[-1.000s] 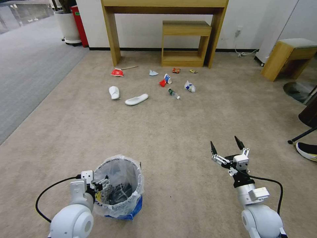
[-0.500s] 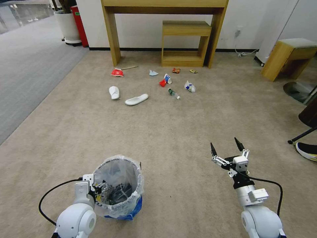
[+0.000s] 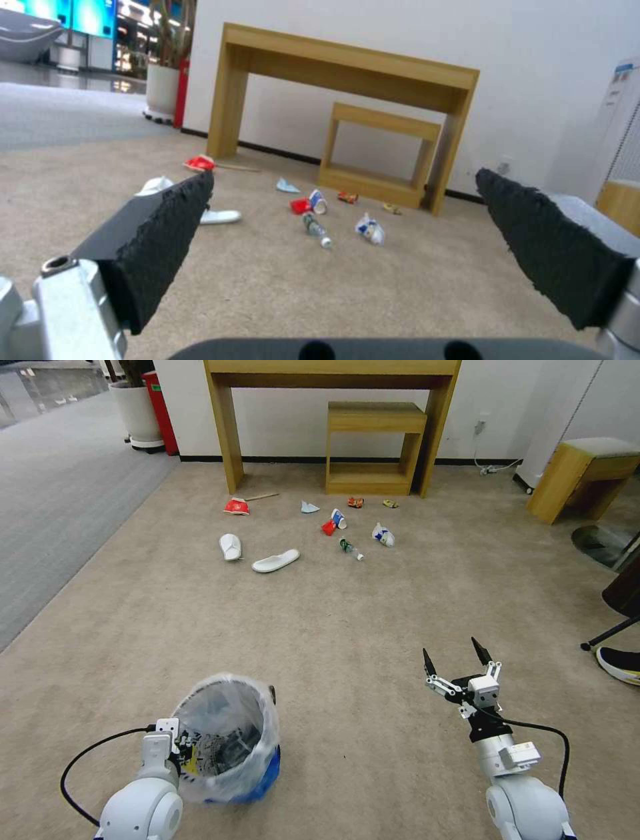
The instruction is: Pick up the trash bin and place the garbage on the floor into it.
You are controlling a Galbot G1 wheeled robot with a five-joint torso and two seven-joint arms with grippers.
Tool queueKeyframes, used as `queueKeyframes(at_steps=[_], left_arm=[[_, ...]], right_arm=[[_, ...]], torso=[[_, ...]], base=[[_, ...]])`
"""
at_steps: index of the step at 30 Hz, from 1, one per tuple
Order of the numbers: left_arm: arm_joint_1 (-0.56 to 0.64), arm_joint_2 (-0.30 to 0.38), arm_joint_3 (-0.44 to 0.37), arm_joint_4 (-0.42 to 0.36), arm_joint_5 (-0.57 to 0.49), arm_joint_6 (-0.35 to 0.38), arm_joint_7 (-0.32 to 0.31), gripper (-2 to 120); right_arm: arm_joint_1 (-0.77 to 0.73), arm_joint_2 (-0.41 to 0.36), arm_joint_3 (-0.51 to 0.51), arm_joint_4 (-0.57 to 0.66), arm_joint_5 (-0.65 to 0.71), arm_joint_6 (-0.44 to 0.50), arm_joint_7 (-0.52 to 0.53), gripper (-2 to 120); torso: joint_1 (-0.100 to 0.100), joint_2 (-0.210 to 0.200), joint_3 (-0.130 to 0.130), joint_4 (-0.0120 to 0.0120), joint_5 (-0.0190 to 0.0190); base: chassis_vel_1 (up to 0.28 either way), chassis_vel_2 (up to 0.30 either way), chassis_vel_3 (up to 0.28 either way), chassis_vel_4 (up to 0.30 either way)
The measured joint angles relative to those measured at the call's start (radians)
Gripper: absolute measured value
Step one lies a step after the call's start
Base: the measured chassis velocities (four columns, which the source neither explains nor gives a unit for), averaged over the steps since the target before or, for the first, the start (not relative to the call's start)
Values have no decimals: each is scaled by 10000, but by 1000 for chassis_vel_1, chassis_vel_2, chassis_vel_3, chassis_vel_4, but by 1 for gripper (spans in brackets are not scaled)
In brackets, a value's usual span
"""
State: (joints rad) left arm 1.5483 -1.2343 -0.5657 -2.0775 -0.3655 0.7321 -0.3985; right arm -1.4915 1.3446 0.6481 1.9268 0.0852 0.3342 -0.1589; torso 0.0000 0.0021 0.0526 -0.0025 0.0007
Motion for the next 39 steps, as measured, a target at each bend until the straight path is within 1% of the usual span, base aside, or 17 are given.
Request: queueKeyframes(at_steps=[3, 8, 10, 11, 13, 14, 15, 16, 17, 18, 19, 21, 22, 23, 25, 31, 39], left_arm=[[43, -128, -113, -118, -227, -17, -1, 9], [65, -558, -420, -522, -1100, 30, -339, 4], [-19, -892, -708, -985, -1938, 47, -790, 1], [-19, -892, -708, -985, -1938, 47, -790, 1], [-81, -1060, -904, -1286, -2524, 56, -1111, 1], [-159, -1202, -1122, -1646, -3299, 56, -1514, 1], [-159, -1202, -1122, -1646, -3299, 56, -1514, 1], [-194, -1242, -1217, -1788, -3654, 54, -1691, 1], [-226, -1267, -1314, -1923, -4005, 53, -1902, 1], [-275, -1278, -1479, -2099, -4545, 53, -2294, 1], [-275, -1278, -1479, -2099, -4545, 53, -2294, 1], [-296, -1277, -1654, -2224, -5029, 52, -2651, 1], [-296, -1277, -1654, -2224, -5029, 52, -2651, 1], [-295, -1275, -1866, -2397, -5705, 52, -3075, 1], [-264, -1282, -2077, -2600, -6372, 52, -3443, 1], [-96, -1417, -2260, -2834, -6470, 46, -3651, 1], [254, -1634, -2191, -3051, -6107, 45, -3482, 1]], right_arm=[[5, 24, -18, -2, -22, 12, 0, 100], [27, 50, -27, 2, -56, -23, 91, 100], [6, 53, -50, 8, 119, 123, 179, 100], [6, 53, -50, 8, 119, 123, 179, 100], [5, 61, -90, -1, 241, 317, 343, 100], [3, 64, -94, 0, 306, 361, 454, 100], [3, 64, -94, 0, 306, 361, 454, 100], [2, 64, -87, 3, 313, 378, 473, 100], [2, 62, -64, 11, 315, 395, 489, 100], [1, 58, -28, 17, 315, 426, 495, 100], [1, 58, -28, 17, 315, 426, 495, 100], [1, 58, -13, 28, 315, 466, 496, 100], [1, 58, -13, 28, 315, 466, 496, 100], [16, 77, -8, 29, 315, 529, 494, 100], [37, 115, 8, 29, 315, 584, 471, 100], [100, 255, 83, -49, 458, 597, 477, 100], [-134, 489, 207, 75, 787, 463, 703, 100]], torso=[[0, 0, 0, -1, 0], [-1, -1, 1, 1, -1], [0, -1, 1, 0, 1], [0, -1, 1, 0, 1], [0, 0, 1, 3, 1], [0, 0, 1, 3, 2], [0, 0, 1, 3, 2], [0, -1, 1, 1, 3], [0, 0, 1, 0, 3], [-1, -1, 1, -2, 1], [-1, -1, 1, -2, 1], [-1, 0, 1, 0, 2], [-1, 0, 1, 0, 2], [-1, -1, 1, 2, 1], [0, 0, 2, 1, 2], [0, -1, 1, 1, 1], [-1, -1, 1, 0, 1]], base=[[0, 0, 0, 0], [0, 0, 0, 0], [0, 0, 0, 0], [0, 0, 0, 0], [0, 0, 0, 0], [0, 0, 0, 0], [0, 0, 0, 0], [0, 0, 0, 0], [0, 0, 0, 0], [0, 0, 0, 0], [0, 0, 0, 0], [0, 0, 0, 0], [0, 0, 0, 0], [0, 0, 0, 0], [0, 0, 0, 0], [0, 0, 0, 0], [0, 0, 0, 0]])
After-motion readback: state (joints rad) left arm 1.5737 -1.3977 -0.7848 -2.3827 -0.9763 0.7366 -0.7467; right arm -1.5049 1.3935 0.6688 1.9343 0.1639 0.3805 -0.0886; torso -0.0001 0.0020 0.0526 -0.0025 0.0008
